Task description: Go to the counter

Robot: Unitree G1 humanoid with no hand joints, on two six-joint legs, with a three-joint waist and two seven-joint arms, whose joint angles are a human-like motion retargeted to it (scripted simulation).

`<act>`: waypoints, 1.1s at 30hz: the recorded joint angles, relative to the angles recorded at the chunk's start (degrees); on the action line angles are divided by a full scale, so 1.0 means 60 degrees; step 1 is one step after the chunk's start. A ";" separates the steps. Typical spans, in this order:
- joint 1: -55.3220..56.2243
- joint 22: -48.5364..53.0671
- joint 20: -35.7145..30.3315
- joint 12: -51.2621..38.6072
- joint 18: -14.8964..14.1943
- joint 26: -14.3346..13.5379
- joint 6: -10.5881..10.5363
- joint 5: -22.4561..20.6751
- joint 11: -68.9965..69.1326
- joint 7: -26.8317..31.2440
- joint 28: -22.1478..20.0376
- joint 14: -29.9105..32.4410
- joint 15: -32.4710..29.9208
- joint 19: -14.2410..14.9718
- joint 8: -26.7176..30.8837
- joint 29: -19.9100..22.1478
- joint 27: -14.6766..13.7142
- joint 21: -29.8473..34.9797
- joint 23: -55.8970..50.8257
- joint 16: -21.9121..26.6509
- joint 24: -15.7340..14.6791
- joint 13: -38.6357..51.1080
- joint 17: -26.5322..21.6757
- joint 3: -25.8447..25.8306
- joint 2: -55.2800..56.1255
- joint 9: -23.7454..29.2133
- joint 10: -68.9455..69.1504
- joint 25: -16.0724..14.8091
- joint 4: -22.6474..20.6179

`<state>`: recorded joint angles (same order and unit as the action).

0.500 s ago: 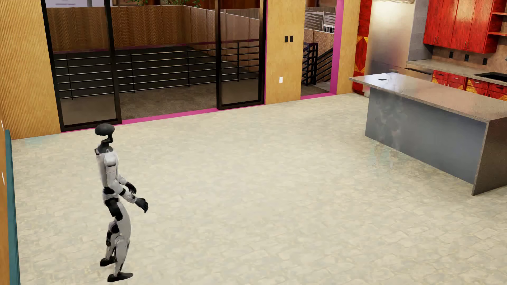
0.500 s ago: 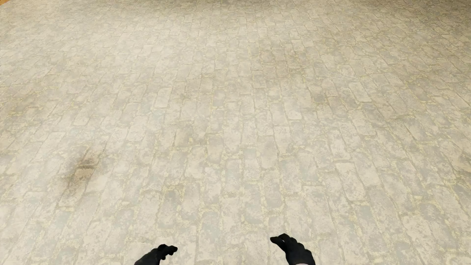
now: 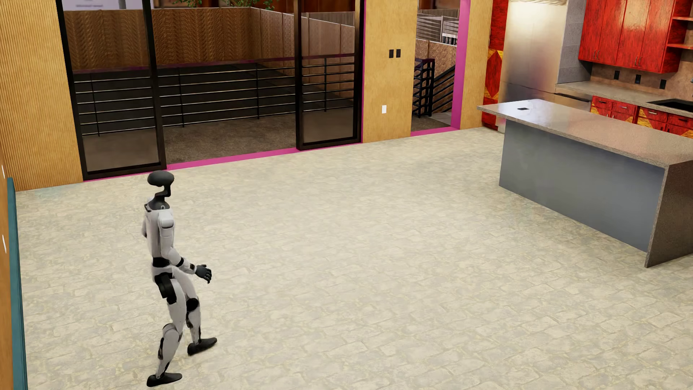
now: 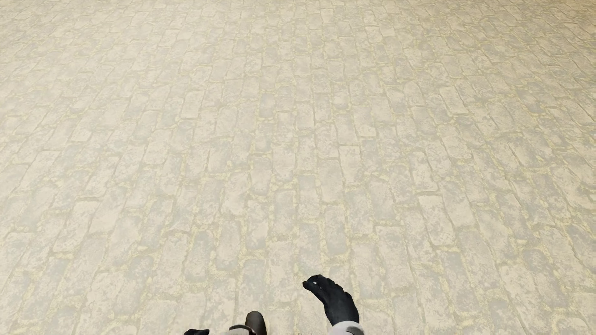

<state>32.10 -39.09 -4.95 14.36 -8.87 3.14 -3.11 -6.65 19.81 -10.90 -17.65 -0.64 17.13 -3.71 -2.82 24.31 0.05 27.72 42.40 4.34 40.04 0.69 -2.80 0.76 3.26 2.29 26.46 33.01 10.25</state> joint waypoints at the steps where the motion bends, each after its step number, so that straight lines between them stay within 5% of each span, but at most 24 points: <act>1: 0.0009 -0.0011 0.0116 0.0138 -0.0062 0.0006 0.0045 0.0025 -0.0119 0.0099 0.0018 0.0136 0.0043 0.0010 0.0059 -0.0076 0.0051 0.0218 -0.0220 -0.0121 -0.0380 0.0192 -0.0103 -0.0012 -0.0094 0.0012 -0.0898 0.0103 -0.0203; 3: 0.0133 -0.0110 0.0208 0.0172 -0.0259 0.0244 0.0131 0.0064 -0.0226 0.0218 0.0348 0.0182 0.0203 0.0049 0.0097 -0.0154 0.0396 0.0458 -0.0598 -0.0173 -0.0923 0.0537 -0.0202 -0.0042 -0.0287 0.0039 -0.1957 0.0364 -0.0448; 5: 0.0286 -0.0143 0.0047 0.0001 -0.0188 0.0450 0.0199 0.0123 -0.0269 0.0223 0.0768 -0.0062 0.0436 0.0125 0.0064 -0.0017 0.0767 0.0478 -0.0855 0.0034 -0.0868 0.0748 -0.0191 -0.0044 -0.0564 0.0073 -0.2086 0.0477 -0.0573; 10: 0.0053 -0.0046 0.0097 -0.0198 0.1237 0.0616 0.0444 0.0619 0.0583 0.0471 0.0609 0.0728 0.0104 0.0670 0.0167 -0.0366 0.1465 0.0969 0.0028 0.0161 -0.0293 0.1070 -0.0532 0.0104 -0.1227 0.0139 -0.0730 0.1046 -0.1157; 14: -0.0863 -0.0877 -0.0007 -0.0846 0.1651 0.1284 0.0892 0.1602 0.4205 0.0138 0.1418 -0.0473 -0.3224 0.1991 0.0395 -0.1924 0.2211 0.0259 0.1376 -0.0051 0.0386 0.0290 -0.0940 0.0258 -0.0226 0.0244 -0.0090 0.0834 -0.2016; 16: -0.1518 -0.1180 0.0028 -0.1010 0.1786 0.0842 0.1158 0.2133 0.7058 -0.0160 0.1441 -0.1063 -0.5137 0.2757 0.0692 -0.1920 0.2064 0.0238 0.1516 -0.0036 0.0706 -0.0108 -0.1417 0.0346 0.1275 0.0324 -0.0040 0.1073 -0.2387; 20: -0.3095 -0.1062 0.0397 -0.1438 0.1962 0.0201 0.1493 0.1823 0.8745 -0.0256 0.0838 -0.2095 -0.3907 0.2024 0.1320 -0.1484 0.1598 -0.0584 0.0506 -0.0103 0.0898 -0.1228 -0.2060 0.0190 0.3734 0.0426 -0.0102 0.0926 -0.2938; 24: -0.4580 -0.0152 0.0010 -0.1591 0.2011 -0.0249 0.1491 0.1698 0.4659 -0.0003 0.0796 -0.2729 -0.1967 0.1320 0.1016 -0.1226 0.1645 -0.2442 -0.0430 0.0065 0.0890 -0.2198 -0.1696 -0.0257 0.5145 0.0344 -0.0499 0.0639 -0.3138; 27: -0.5770 0.0050 -0.0569 -0.1793 0.1931 -0.0301 0.1421 0.1740 -0.0393 0.0282 0.0480 -0.2701 -0.2629 0.1026 0.0173 -0.1103 0.1609 -0.3027 -0.0449 0.0314 0.1194 -0.2482 -0.1365 -0.0592 0.5140 0.0149 -0.1469 0.1151 -0.3259; 28: -0.6132 -0.0033 -0.0763 -0.1859 0.1898 -0.0213 0.1383 0.1646 -0.1473 0.0413 0.0423 -0.2681 -0.2622 0.1373 0.0211 -0.1170 0.1517 -0.3061 -0.0357 0.0352 0.1222 -0.2552 -0.1358 -0.0692 0.5124 0.0076 -0.1646 0.1404 -0.3316; 29: -0.6466 -0.0189 -0.0890 -0.1896 0.1854 -0.0102 0.1342 0.1523 -0.1769 0.0558 0.0417 -0.2679 -0.2635 0.1386 0.0403 -0.1278 0.1406 -0.3071 -0.0236 0.0363 0.1208 -0.2619 -0.1373 -0.0794 0.5141 0.0002 -0.1717 0.1641 -0.3347; 31: -0.7175 -0.0665 -0.0953 -0.1854 0.1691 0.0229 0.1201 0.1159 -0.0809 0.0900 0.0706 -0.2498 -0.3756 0.0606 0.0762 -0.1468 0.1188 -0.3049 0.0096 0.0412 0.1121 -0.2734 -0.1328 -0.0989 0.5224 -0.0145 -0.1660 0.2106 -0.3188; 33: -0.7511 -0.1149 -0.0659 -0.1521 0.1409 0.0762 0.0910 0.0874 0.0276 0.1011 0.0996 -0.1442 -0.4275 0.0453 0.0564 -0.1635 0.1199 -0.3210 0.0596 0.0418 0.1026 -0.2680 -0.1154 -0.1102 0.5043 -0.0233 -0.0903 0.2438 -0.2777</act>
<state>-12.96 -45.98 -8.91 5.23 -0.41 7.71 2.35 -1.40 21.47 -4.83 -11.68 -9.30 -8.52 -1.00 0.56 14.50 7.25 8.46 45.97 6.85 46.19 -15.39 -9.73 -5.85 33.51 0.89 21.04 47.63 -6.41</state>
